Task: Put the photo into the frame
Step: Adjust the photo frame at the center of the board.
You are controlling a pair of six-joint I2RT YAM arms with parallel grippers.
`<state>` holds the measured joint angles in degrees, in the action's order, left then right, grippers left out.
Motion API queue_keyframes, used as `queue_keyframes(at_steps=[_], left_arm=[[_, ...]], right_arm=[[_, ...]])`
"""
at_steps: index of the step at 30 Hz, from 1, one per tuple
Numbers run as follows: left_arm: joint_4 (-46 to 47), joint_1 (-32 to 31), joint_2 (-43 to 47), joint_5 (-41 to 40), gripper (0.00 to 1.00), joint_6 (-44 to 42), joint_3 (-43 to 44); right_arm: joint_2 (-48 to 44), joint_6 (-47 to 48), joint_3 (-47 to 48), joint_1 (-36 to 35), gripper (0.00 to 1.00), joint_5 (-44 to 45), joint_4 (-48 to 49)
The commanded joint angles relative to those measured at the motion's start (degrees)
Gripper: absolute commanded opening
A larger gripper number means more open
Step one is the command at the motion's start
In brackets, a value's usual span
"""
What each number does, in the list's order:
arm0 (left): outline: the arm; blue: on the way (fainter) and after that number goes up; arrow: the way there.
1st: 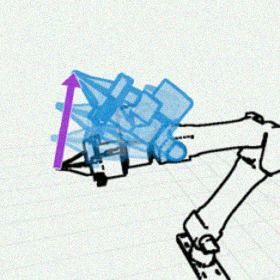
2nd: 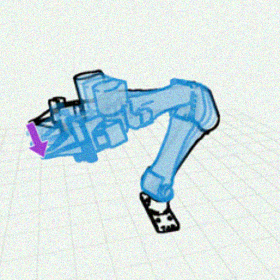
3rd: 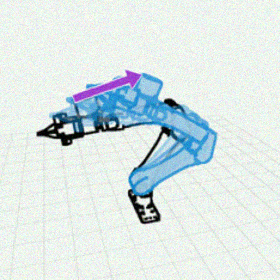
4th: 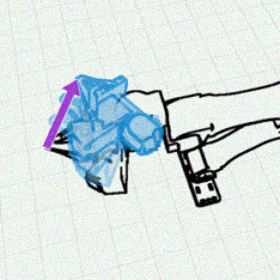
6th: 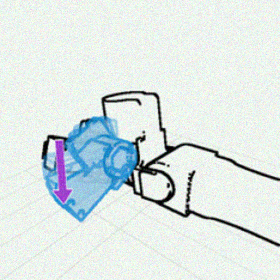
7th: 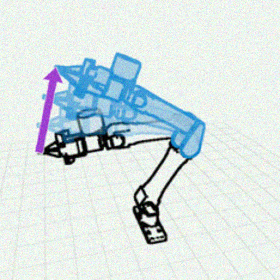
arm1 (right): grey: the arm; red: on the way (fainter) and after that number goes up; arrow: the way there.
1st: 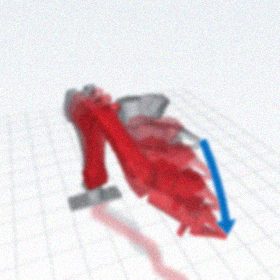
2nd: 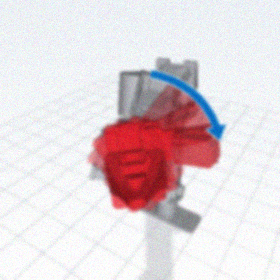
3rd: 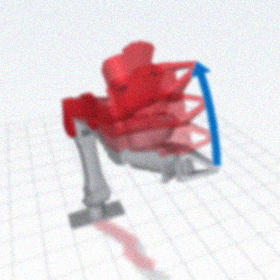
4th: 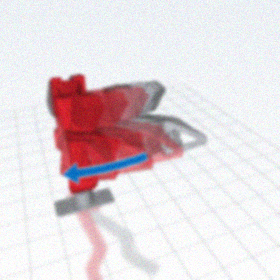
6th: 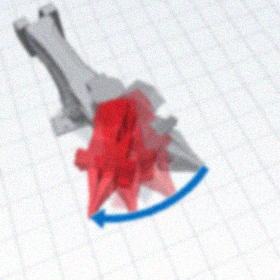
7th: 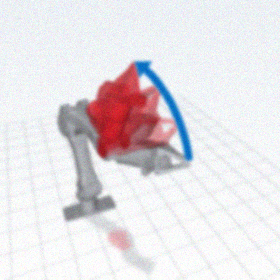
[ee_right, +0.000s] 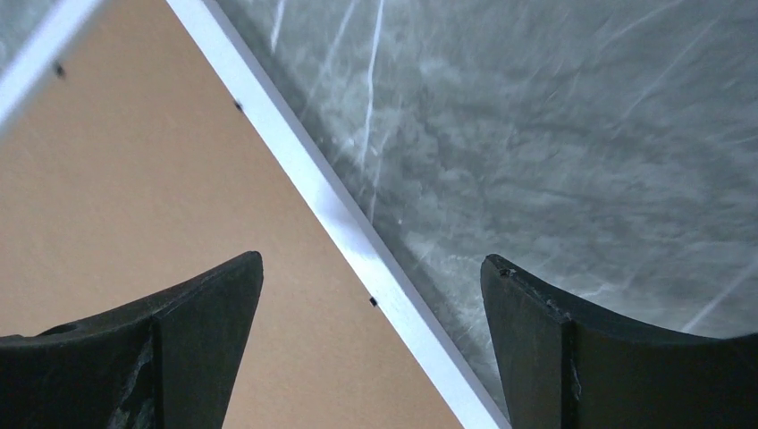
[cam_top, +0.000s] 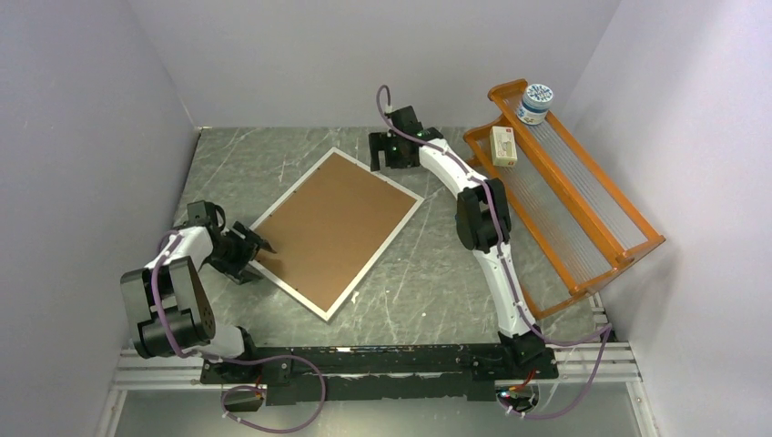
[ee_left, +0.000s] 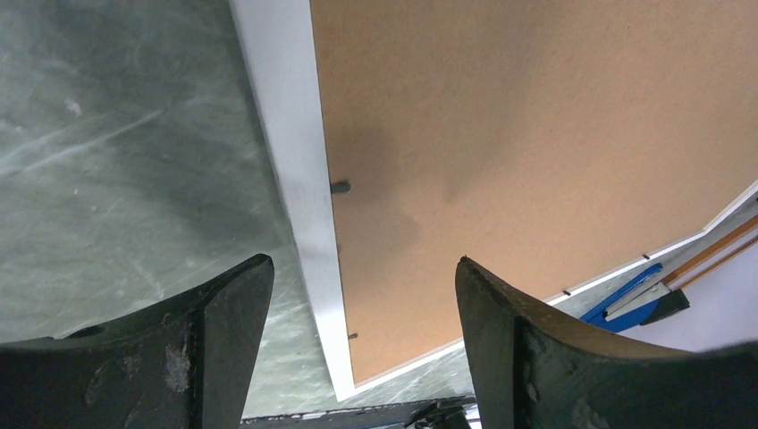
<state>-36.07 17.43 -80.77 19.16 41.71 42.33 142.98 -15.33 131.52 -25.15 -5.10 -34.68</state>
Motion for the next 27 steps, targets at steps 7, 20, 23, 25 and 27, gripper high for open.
queue_keyframes(at_steps=[7,20,23,25,27], left_arm=[[8.79,0.09,-6.67,8.05,0.80,-2.49,2.21],[10.64,-0.19,-31.92,23.16,0.72,-7.79,27.27],[10.50,-0.58,-37.55,23.43,0.71,-7.55,33.45],[12.02,-0.89,-40.82,25.17,0.70,-6.14,36.50],[14.28,-1.61,-43.76,27.24,0.68,-4.43,38.65]], right_arm=[[-2.09,0.06,-8.68,1.06,0.94,-12.68,-0.44],[-26.24,-6.61,-47.51,0.90,0.88,-25.12,15.08],[-29.27,-7.88,-56.25,-0.95,0.88,-29.49,17.55],[-29.88,-8.30,-60.03,-2.96,0.87,-30.63,18.04],[-30.67,-9.81,-63.24,-4.87,0.87,-31.35,19.70]])
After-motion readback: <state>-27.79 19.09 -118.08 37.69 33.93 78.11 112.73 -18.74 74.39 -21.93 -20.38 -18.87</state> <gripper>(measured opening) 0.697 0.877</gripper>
